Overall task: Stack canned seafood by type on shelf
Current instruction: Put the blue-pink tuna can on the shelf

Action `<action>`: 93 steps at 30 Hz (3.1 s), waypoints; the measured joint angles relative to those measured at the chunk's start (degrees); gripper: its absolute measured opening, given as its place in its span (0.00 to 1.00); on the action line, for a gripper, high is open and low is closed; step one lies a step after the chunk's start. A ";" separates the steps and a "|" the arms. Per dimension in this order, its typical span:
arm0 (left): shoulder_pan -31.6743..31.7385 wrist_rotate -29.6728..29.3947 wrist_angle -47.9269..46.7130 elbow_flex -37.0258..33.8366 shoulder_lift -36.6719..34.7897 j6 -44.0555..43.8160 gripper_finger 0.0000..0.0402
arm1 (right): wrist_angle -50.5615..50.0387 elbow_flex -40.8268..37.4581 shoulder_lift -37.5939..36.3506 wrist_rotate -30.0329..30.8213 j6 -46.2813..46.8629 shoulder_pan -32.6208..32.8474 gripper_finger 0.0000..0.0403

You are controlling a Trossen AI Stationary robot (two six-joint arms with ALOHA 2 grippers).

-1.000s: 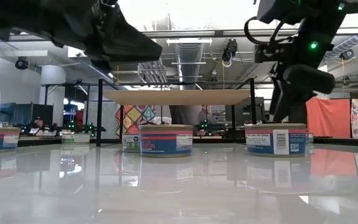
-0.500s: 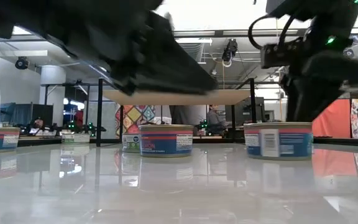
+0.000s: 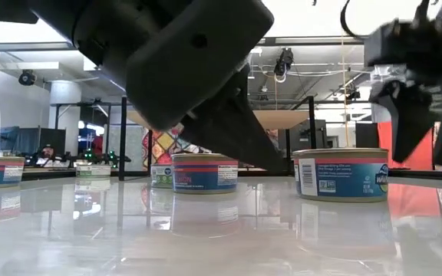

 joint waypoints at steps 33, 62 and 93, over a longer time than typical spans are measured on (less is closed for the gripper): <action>9.34 6.15 2.65 -0.02 1.36 -1.39 0.39 | 61.42 -26.65 0.00 2.75 -24.40 -4.23 0.95; 11.40 6.40 1.24 0.02 -1.32 2.75 0.39 | 58.01 -24.04 0.39 2.12 -19.94 -4.63 0.95; 11.18 5.21 10.05 3.16 4.28 7.10 0.39 | 58.54 -23.91 0.46 1.88 -20.49 -6.24 0.95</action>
